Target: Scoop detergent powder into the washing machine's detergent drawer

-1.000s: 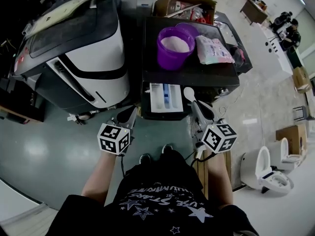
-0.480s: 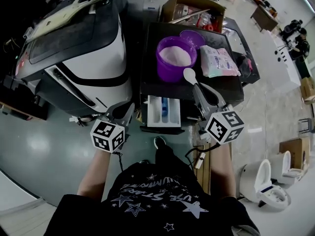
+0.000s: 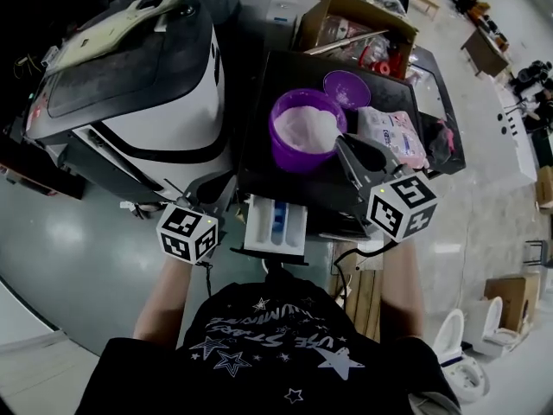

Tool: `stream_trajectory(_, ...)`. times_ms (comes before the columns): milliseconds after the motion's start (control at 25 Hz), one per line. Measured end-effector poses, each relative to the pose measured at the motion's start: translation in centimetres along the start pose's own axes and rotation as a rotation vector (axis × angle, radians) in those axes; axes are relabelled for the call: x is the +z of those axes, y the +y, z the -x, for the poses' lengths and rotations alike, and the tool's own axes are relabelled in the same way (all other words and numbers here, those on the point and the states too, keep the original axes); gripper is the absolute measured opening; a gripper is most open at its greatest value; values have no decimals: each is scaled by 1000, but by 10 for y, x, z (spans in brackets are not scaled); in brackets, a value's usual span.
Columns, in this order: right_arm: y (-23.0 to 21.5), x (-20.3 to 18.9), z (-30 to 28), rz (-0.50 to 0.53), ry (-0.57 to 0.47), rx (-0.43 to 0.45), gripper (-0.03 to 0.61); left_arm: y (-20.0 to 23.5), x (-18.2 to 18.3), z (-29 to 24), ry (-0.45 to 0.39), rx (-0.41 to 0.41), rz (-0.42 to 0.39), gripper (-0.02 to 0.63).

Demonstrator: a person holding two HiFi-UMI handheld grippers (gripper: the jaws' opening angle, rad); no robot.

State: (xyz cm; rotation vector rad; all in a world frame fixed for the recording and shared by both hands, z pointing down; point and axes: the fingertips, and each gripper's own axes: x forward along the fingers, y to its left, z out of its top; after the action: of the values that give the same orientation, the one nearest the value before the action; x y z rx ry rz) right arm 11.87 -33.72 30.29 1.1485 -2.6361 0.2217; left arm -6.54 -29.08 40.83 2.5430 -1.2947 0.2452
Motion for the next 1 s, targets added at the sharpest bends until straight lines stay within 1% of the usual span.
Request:
stream_trajectory(200,-13,-1,-23,159,179,97,37,5,4,-12,2,30,9,6)
stream_trajectory(440,-26,-23,-42,336,461,194,37,6,4,-20,9,51,13,6)
stream_trajectory(520,-25,-32,-44,367,558,235,37,4,1,-20,20,49,10,6)
stream_trajectory(640,-22,-42,-49,382,691,289,37,3,-3,-20,28,46,13,6)
stream_trajectory(800,-24,-56,-57,433,827,284,37,3,-7,-20,36,44,19,6)
stream_trajectory(1000,-22,-69,-66,474,960,294,37,-1,-10,-19,43,28,13,6)
